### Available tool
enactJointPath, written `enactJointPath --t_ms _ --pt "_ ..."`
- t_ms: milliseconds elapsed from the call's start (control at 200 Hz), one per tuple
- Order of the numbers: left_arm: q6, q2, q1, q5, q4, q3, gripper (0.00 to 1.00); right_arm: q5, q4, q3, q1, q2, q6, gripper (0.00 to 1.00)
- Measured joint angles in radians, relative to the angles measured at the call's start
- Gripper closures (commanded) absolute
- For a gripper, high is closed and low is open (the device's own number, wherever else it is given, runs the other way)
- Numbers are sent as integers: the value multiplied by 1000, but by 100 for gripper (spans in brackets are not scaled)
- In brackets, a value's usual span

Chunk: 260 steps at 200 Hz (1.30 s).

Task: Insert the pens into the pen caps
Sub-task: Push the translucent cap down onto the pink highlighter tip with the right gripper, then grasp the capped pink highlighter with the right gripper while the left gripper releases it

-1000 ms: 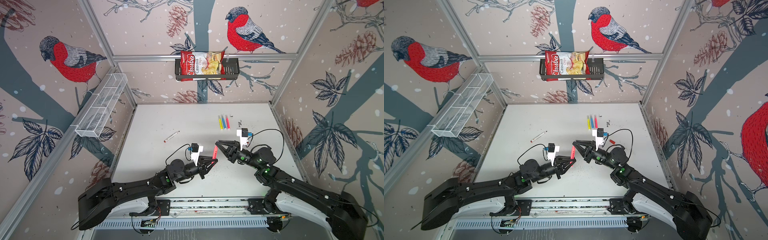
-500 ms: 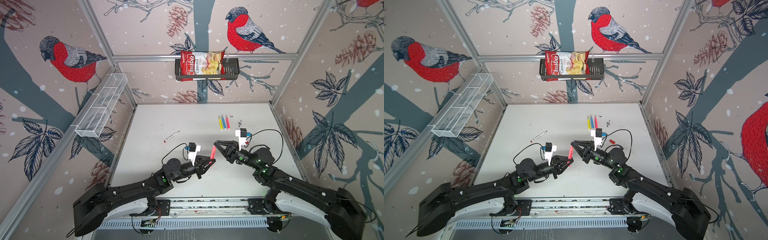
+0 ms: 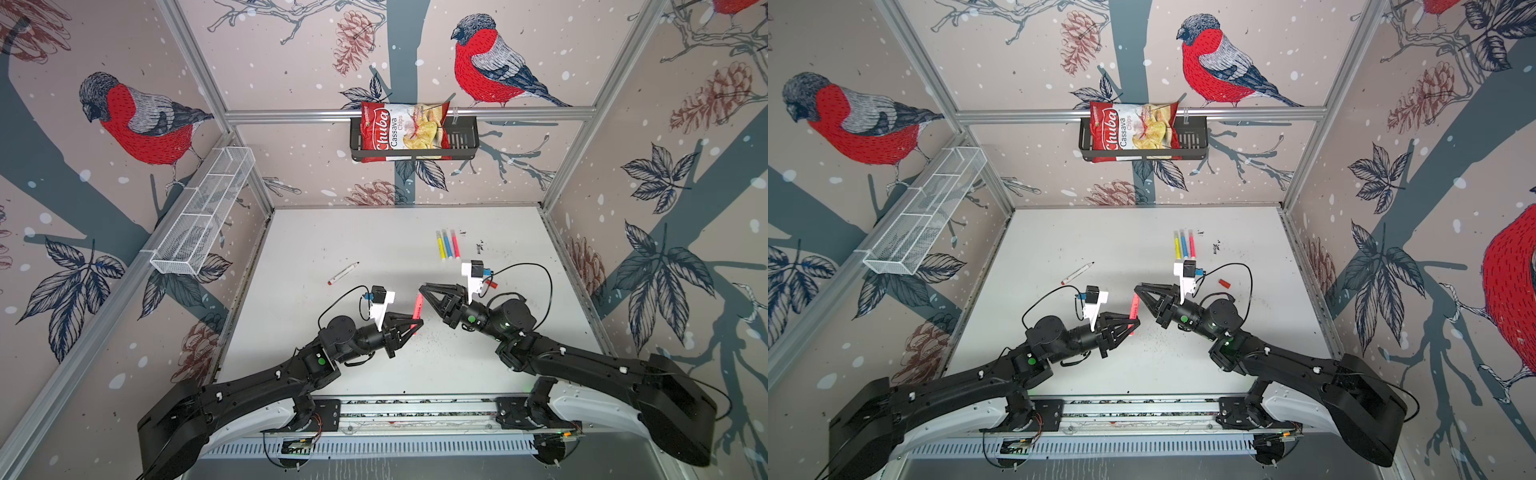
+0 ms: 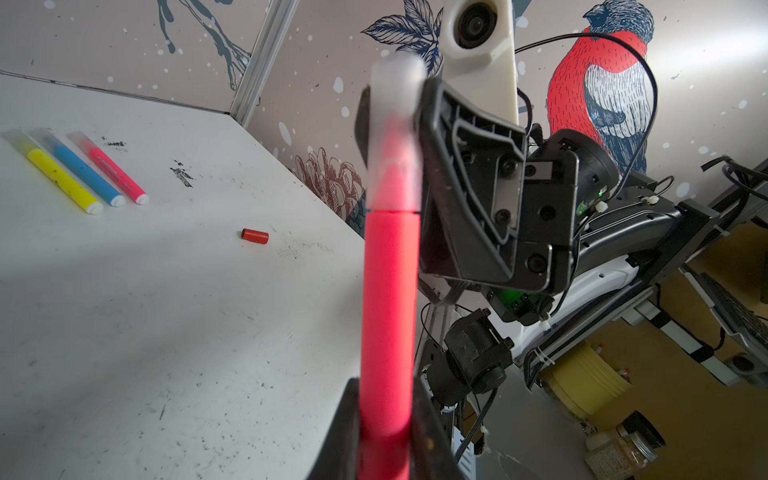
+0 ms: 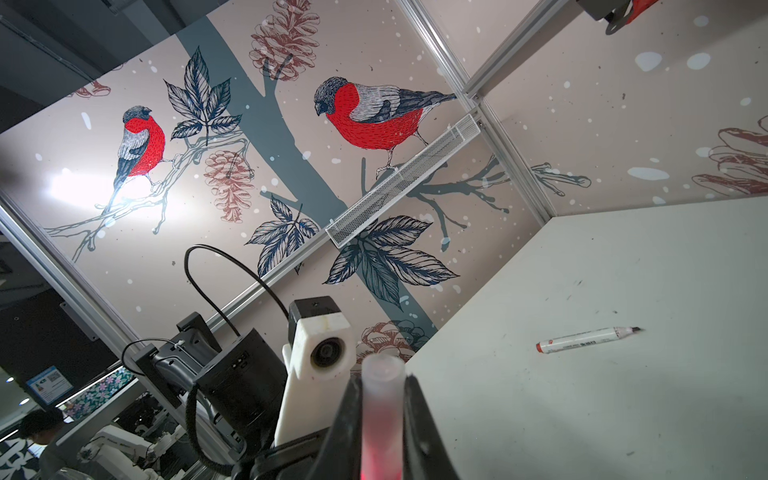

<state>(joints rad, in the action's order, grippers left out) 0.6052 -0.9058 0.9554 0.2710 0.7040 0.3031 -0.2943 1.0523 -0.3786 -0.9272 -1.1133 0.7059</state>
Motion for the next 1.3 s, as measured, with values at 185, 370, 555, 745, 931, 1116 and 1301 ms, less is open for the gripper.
enactJointPath --t_ms 185,370,555,745,931,1116,1301 --pt "-1 42 -19 21 -60 -3 99 65 51 12 -46 -41 3 91" --pt "-8 117 -52 59 -188 -2 100 118 90 34 -88 -74 11 92" --pt "-28 166 -77 93 -266 -2 100 137 78 42 -107 -71 22 92" --pt "-34 175 -81 100 -266 -2 100 140 17 19 -112 -40 2 92" --pt "-32 179 -83 87 -257 -2 100 140 -27 -13 -112 -41 -19 92" --pt "-32 200 -83 68 -260 -10 100 140 -24 -18 -113 -56 -23 89" --pt "-33 199 -83 66 -252 -23 100 133 -80 -26 -108 -21 -35 74"
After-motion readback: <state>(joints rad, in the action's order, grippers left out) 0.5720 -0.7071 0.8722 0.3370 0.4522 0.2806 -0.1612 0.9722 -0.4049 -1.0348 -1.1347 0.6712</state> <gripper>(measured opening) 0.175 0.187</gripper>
